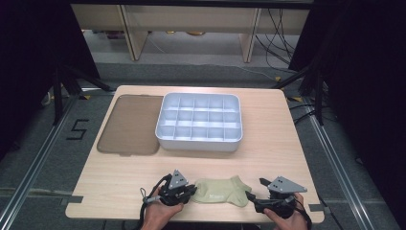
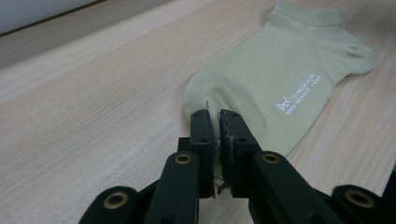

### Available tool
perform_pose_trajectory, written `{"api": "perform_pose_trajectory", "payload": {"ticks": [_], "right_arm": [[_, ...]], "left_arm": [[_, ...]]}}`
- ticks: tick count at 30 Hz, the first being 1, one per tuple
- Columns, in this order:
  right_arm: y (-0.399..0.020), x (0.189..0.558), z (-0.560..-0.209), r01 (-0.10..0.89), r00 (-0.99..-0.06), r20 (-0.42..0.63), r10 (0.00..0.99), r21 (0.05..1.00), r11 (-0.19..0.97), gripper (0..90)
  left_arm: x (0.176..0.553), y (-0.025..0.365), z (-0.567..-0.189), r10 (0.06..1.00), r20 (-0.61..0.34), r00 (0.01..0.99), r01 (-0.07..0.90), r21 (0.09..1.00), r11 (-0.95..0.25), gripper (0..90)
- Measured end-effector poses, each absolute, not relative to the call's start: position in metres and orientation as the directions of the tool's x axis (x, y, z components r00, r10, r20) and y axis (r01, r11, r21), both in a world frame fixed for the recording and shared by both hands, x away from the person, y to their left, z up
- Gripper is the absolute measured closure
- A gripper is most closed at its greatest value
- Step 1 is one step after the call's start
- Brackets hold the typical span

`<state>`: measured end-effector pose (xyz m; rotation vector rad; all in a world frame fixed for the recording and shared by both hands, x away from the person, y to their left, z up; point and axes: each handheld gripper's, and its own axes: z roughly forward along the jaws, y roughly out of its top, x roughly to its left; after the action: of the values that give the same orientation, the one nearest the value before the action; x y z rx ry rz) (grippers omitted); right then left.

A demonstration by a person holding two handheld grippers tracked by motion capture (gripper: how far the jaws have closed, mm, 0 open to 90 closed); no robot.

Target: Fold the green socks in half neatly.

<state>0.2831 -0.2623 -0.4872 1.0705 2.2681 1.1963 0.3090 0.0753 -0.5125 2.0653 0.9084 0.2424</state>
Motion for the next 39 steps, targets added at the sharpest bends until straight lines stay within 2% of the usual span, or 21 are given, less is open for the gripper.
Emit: {"api": "perform_pose_trajectory", "payload": {"ticks": [1, 2, 3, 4, 5, 6, 9, 10, 11, 12, 13, 17, 23, 35, 39], "right_arm": [[-0.26, 0.282, -0.487, 0.455, -0.664, 0.05, 0.746, 0.819, 0.349, 45.0], [-0.256, 0.28, -0.486, 0.453, -0.682, 0.066, 0.729, 0.82, 0.35, 45.6], [-0.25, 0.281, -0.487, 0.419, -0.728, 0.048, 0.684, 0.821, 0.389, 55.0], [-0.25, 0.281, -0.487, 0.419, -0.728, 0.048, 0.684, 0.821, 0.389, 55.0], [-0.243, 0.282, -0.486, 0.393, -0.751, 0.03, 0.66, 0.823, 0.41, 63.2], [-0.243, 0.282, -0.486, 0.393, -0.751, 0.03, 0.66, 0.823, 0.41, 63.2], [-0.226, 0.288, -0.485, 0.369, -0.782, 0.028, 0.622, 0.826, 0.426, 78.8], [-0.226, 0.288, -0.485, 0.369, -0.782, 0.028, 0.622, 0.826, 0.426, 78.8], [-0.219, 0.293, -0.484, 0.355, -0.793, 0.019, 0.609, 0.827, 0.436, 83.8], [-0.219, 0.293, -0.484, 0.355, -0.793, 0.019, 0.609, 0.827, 0.436, 83.8], [-0.212, 0.298, -0.485, 0.351, -0.806, 0.027, 0.591, 0.826, 0.441, 88.3], [-0.203, 0.304, -0.486, 0.358, -0.807, 0.045, 0.588, 0.831, 0.427, 90.0], [-0.18, 0.322, -0.492, 0.346, -0.831, 0.023, 0.556, 0.805, 0.483, 90.0], [-0.143, 0.346, -0.507, 0.375, -0.834, 0.011, 0.552, 0.745, 0.551, 90.0], [-0.136, 0.349, -0.513, 0.337, -0.841, -0.06, 0.538, 0.72, 0.607, 90.0]], "left_arm": [[0.309, 0.077, -0.51, 0.679, -0.135, 0.722, 0.511, 0.766, -0.39, 83.7], [0.309, 0.076, -0.509, 0.675, -0.145, 0.724, 0.513, 0.767, -0.385, 83.8], [0.308, 0.077, -0.507, 0.671, -0.148, 0.727, 0.513, 0.766, -0.387, 83.8], [0.308, 0.077, -0.507, 0.671, -0.148, 0.727, 0.513, 0.766, -0.387, 83.8], [0.308, 0.078, -0.505, 0.656, -0.146, 0.741, 0.507, 0.762, -0.403, 83.8], [0.308, 0.078, -0.505, 0.656, -0.146, 0.741, 0.507, 0.762, -0.403, 83.8], [0.307, 0.08, -0.5, 0.659, -0.139, 0.74, 0.505, 0.761, -0.407, 83.8], [0.307, 0.081, -0.499, 0.654, -0.133, 0.745, 0.498, 0.763, -0.412, 83.8], [0.307, 0.082, -0.497, 0.648, -0.143, 0.748, 0.498, 0.767, -0.405, 83.7], [0.307, 0.083, -0.496, 0.644, -0.138, 0.753, 0.493, 0.767, -0.412, 83.7], [0.308, 0.086, -0.495, 0.651, -0.146, 0.744, 0.504, 0.764, -0.404, 83.7], [0.31, 0.089, -0.492, 0.633, -0.142, 0.761, 0.494, 0.76, -0.423, 83.7], [0.311, 0.092, -0.488, 0.63, -0.14, 0.764, 0.49, 0.762, -0.424, 83.6], [0.313, 0.099, -0.478, 0.608, -0.108, 0.786, 0.461, 0.757, -0.462, 83.7], [0.314, 0.099, -0.476, 0.616, -0.108, 0.78, 0.458, 0.768, -0.447, 83.8]]}}
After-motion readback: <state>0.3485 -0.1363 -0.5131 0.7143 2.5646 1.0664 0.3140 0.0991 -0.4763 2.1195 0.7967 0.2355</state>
